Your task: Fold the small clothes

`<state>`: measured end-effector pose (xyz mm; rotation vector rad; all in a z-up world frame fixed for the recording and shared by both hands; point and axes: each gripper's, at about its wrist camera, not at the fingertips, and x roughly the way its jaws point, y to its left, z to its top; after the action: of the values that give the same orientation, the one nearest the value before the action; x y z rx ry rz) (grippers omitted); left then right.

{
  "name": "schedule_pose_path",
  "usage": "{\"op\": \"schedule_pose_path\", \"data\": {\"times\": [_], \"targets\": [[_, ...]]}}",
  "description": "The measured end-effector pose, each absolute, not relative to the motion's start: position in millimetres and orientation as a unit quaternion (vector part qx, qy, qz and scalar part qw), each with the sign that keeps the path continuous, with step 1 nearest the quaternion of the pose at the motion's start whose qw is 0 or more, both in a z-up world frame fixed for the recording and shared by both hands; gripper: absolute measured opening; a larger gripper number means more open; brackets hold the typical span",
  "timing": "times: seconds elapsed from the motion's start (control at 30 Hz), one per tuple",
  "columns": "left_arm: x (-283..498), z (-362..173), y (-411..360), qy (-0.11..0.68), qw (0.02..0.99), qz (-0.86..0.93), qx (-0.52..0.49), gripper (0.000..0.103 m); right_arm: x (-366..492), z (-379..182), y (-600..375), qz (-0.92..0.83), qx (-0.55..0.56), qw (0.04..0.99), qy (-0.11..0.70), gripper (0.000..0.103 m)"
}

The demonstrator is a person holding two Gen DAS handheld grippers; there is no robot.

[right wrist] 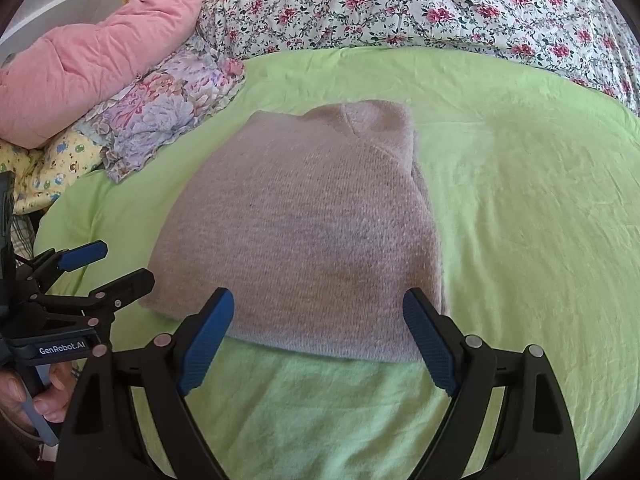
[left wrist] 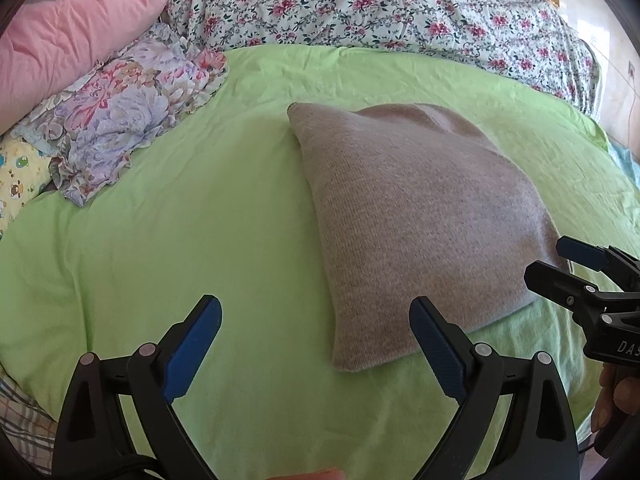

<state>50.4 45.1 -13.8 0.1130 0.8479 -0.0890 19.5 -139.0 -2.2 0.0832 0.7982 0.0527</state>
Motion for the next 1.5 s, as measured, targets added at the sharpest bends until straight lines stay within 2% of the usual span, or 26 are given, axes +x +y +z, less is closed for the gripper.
{"op": "schedule_pose_path", "data": {"times": [1.5], "targets": [[53.5, -8.2, 40.0, 0.412, 0.909, -0.040, 0.045, 0.097, 27.7, 0.0, -139.0, 0.029, 0.047, 0.922, 0.384, 0.087]]}}
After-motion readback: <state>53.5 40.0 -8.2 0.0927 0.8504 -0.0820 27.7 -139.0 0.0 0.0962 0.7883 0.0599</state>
